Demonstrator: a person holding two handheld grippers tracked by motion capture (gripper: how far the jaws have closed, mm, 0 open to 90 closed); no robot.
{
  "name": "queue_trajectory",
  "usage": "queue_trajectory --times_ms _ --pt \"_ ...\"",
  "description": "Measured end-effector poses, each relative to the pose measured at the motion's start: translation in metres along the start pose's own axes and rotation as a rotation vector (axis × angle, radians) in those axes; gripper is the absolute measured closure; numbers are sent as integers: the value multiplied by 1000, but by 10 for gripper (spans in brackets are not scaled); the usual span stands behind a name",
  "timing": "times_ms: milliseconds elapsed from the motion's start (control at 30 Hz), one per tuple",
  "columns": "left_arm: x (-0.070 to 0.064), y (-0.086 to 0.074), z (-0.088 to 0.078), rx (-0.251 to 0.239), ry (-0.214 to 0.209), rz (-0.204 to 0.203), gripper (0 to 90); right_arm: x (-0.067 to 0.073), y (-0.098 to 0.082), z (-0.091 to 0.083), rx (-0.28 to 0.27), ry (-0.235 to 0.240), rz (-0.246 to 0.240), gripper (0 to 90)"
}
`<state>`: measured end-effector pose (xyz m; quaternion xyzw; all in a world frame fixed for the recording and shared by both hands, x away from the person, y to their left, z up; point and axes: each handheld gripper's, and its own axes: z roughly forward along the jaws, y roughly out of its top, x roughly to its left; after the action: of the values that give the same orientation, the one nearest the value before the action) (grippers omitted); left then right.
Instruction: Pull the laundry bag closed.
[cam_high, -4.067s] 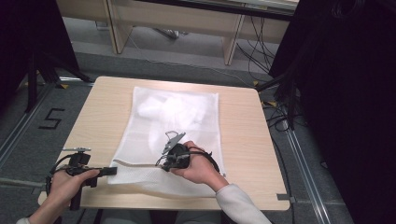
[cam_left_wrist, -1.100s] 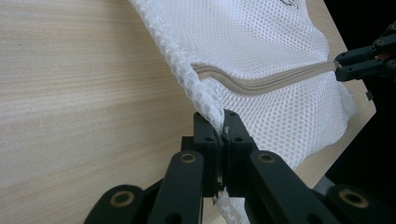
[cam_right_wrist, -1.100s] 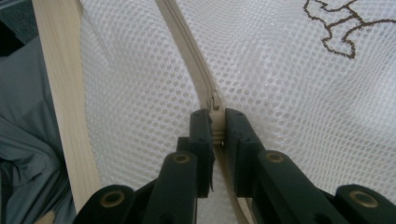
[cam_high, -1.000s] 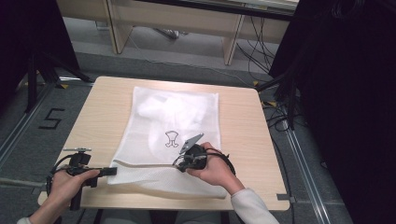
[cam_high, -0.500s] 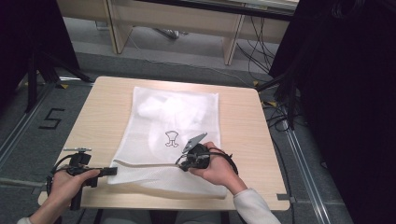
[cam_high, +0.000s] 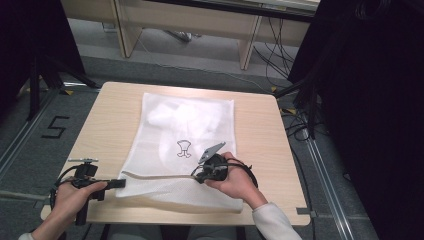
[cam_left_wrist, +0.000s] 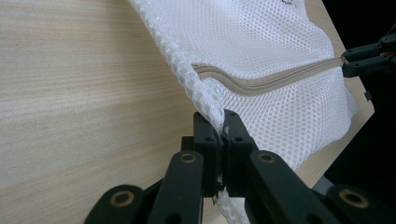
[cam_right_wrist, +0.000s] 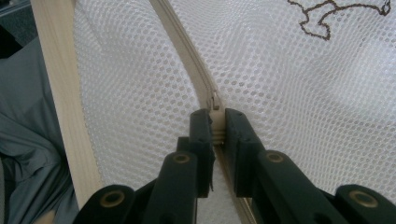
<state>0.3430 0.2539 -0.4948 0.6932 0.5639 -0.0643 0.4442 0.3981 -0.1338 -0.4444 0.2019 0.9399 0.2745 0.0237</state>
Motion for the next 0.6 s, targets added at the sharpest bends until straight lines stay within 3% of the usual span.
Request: queue_trajectory --times_ms 600 --pt "1 0 -1 8 -8 -6 859 -3 -4 -5 -5 -6 4 829"
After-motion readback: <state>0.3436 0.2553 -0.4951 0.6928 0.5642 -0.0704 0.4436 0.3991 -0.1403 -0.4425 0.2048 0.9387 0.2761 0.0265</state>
